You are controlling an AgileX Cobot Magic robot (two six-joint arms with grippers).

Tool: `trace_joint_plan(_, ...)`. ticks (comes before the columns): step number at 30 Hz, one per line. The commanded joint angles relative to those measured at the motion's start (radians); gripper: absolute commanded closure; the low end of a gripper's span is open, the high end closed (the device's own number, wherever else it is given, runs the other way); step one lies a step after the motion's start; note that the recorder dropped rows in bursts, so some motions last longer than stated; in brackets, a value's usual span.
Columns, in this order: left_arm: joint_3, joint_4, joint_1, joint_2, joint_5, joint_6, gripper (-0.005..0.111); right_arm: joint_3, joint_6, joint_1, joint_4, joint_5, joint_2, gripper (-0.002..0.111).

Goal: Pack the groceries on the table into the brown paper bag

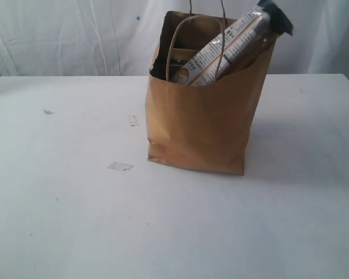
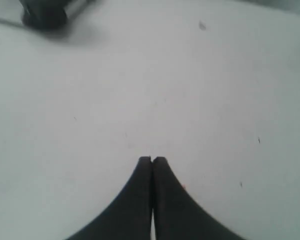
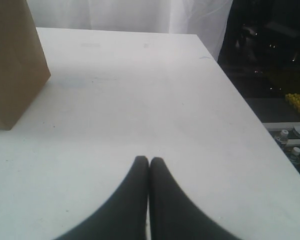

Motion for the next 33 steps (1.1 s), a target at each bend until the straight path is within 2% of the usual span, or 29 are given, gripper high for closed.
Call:
trace_joint_plan(1,0.083,-0.191,0.035,-0.008,0.035,0.239,0.107,0.003,0.002,0.008,-0.005,-0.004,-0.006,0.108)
trace_joint_plan(6,0.087,-0.177,0.035,-0.008,0.013,0.265,0.107,0.003,0.002,0.008,-0.005,-0.004,-0.006,0.108)
trace_joint_plan(12,0.088,0.088,0.016,-0.008,-0.114,0.146,0.107,0.003,0.010,0.007,-0.005,-0.004,-0.006,0.108)
trace_joint_plan(18,0.088,0.086,-0.032,-0.008,-0.109,0.193,0.107,0.003,0.025,0.007,-0.005,-0.004,-0.006,0.108)
trace_joint_plan(33,0.088,0.068,-0.032,-0.008,-0.109,0.193,0.107,0.003,0.025,0.007,-0.005,-0.004,-0.006,0.108)
